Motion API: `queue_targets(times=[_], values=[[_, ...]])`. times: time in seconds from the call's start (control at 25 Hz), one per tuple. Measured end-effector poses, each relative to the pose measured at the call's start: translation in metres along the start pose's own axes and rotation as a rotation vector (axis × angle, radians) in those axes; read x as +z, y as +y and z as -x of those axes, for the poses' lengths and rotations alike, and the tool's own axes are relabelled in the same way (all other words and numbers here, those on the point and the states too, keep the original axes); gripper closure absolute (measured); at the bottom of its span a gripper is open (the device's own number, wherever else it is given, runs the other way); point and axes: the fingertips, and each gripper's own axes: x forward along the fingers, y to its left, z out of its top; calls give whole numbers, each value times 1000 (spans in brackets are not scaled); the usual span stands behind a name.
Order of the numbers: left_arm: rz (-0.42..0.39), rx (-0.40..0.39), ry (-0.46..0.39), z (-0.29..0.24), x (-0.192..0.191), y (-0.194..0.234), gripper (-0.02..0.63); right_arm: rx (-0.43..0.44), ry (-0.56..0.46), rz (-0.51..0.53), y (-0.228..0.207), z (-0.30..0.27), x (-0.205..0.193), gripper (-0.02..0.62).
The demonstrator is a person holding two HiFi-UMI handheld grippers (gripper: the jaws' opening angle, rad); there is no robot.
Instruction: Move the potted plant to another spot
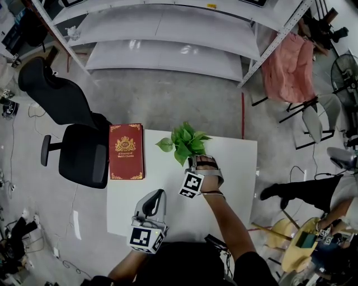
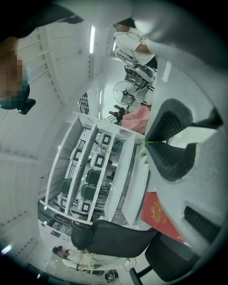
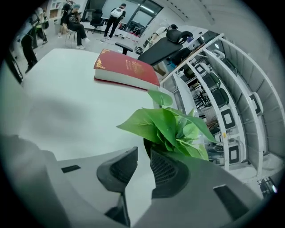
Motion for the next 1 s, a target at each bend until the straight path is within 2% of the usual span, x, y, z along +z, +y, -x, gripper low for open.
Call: queue_targets(times=[0.16,1.0], values=[[6,2,7,-1,-2,1,583,-7,15,54,0,-5,1,526],[2,32,-18,19,1,-1,583,24,0,110,11,-1,-2,563]])
